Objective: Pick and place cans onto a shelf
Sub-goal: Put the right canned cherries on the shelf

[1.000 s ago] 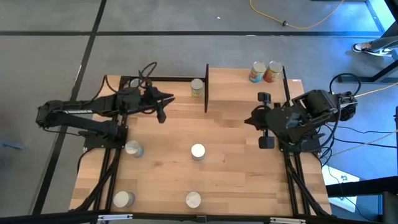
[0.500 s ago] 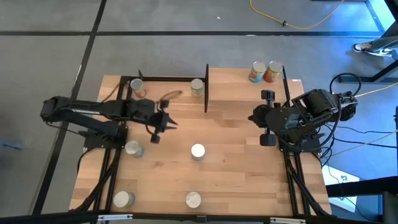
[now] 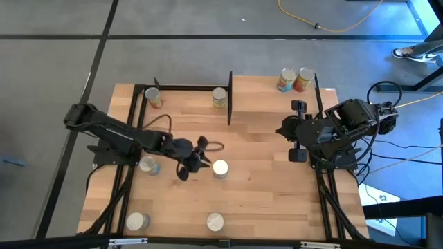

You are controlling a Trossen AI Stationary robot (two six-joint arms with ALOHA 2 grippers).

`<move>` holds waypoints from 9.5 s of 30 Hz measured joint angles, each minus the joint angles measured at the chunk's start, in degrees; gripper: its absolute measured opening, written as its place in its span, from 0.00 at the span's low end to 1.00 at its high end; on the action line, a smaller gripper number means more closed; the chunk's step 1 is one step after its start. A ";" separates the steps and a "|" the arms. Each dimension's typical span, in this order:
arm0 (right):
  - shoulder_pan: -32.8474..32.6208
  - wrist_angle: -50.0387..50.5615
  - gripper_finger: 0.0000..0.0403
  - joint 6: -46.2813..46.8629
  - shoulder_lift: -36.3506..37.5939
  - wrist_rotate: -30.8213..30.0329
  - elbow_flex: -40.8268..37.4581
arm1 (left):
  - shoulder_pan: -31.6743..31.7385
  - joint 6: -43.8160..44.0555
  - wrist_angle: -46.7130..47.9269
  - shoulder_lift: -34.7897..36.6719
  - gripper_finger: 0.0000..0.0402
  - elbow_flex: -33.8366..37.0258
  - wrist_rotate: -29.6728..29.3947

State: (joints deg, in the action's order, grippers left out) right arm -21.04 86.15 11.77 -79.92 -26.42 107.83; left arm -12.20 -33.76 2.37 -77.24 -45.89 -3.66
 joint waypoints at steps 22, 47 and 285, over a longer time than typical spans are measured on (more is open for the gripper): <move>0.00 0.00 0.02 -0.05 0.00 0.07 -0.04 | -3.51 -1.99 -5.91 -9.50 0.16 -2.66 -4.82; 0.00 0.07 0.02 -0.20 0.00 0.60 -0.04 | -3.40 0.33 -0.22 -10.76 0.16 -4.04 -4.33; 37.29 -26.76 0.00 -19.82 -28.30 -4.28 -0.44 | -9.32 45.68 73.70 -0.67 0.00 -51.52 -37.25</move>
State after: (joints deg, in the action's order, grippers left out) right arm 16.25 59.39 -8.05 -108.22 -30.70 107.39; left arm -21.52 11.92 76.07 -77.91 -97.41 -40.91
